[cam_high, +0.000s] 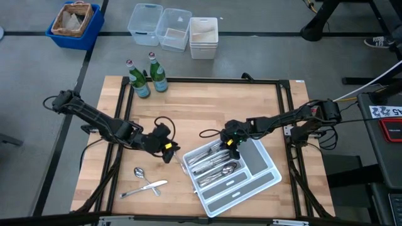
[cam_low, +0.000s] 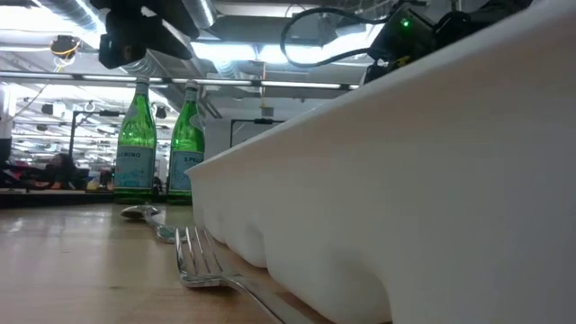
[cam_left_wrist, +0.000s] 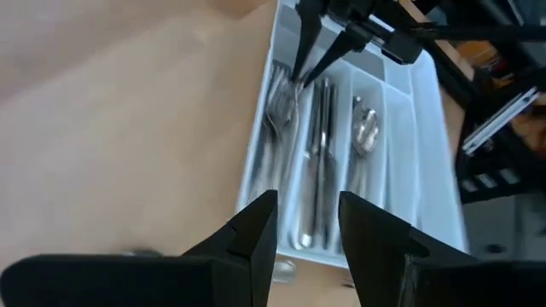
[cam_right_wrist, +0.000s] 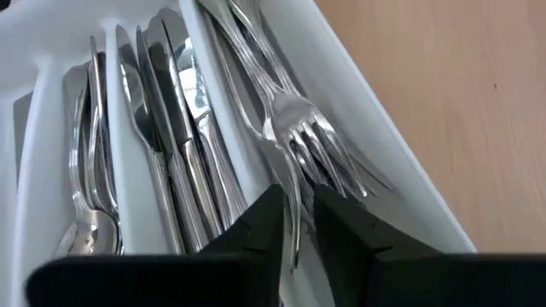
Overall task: Sort silverware
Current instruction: Put the silver spoon into the white silverware tray
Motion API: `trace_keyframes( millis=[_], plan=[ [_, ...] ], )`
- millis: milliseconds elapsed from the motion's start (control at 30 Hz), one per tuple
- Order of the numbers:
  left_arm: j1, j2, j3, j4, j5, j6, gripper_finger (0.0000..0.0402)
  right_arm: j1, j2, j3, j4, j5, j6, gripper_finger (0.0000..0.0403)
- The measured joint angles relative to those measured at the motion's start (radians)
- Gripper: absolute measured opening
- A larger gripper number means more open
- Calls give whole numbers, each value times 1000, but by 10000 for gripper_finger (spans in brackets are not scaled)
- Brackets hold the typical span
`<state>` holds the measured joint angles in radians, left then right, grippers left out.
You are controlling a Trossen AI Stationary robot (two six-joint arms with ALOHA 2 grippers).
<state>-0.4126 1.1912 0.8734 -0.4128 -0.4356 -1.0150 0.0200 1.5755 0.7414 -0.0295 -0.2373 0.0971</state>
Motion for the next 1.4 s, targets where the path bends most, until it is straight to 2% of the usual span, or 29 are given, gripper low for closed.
trace_keyframes(
  millis=[167, 400, 500, 567, 733, 867, 1100, 1400],
  plan=[
    [1, 0, 0, -4, 109, -214, 116, 0, 1, 15, -6, 2, 11, 98],
    [-8, 0, 0, -54, 430, -579, 116, -1, 1, 110, -132, 5, 12, 121],
    [-35, 0, 0, -92, 488, -695, 116, -1, 1, 154, -184, 4, 12, 122],
    [-53, 2, 0, -120, 478, -764, 116, -1, 1, 183, -213, 4, 12, 122],
    [-72, 49, 0, -151, 342, -969, 116, -1, 1, 261, -294, 3, 12, 122],
    [-59, 124, 0, -140, 268, -1068, 116, -1, 1, 329, -356, 2, 13, 122],
    [2, 269, 0, -112, 264, -1078, 116, -1, 1, 399, -378, 2, 3, 122],
    [70, 386, 0, -26, 264, -1072, 116, -1, 1, 407, -381, 10, 2, 122]
  ],
)
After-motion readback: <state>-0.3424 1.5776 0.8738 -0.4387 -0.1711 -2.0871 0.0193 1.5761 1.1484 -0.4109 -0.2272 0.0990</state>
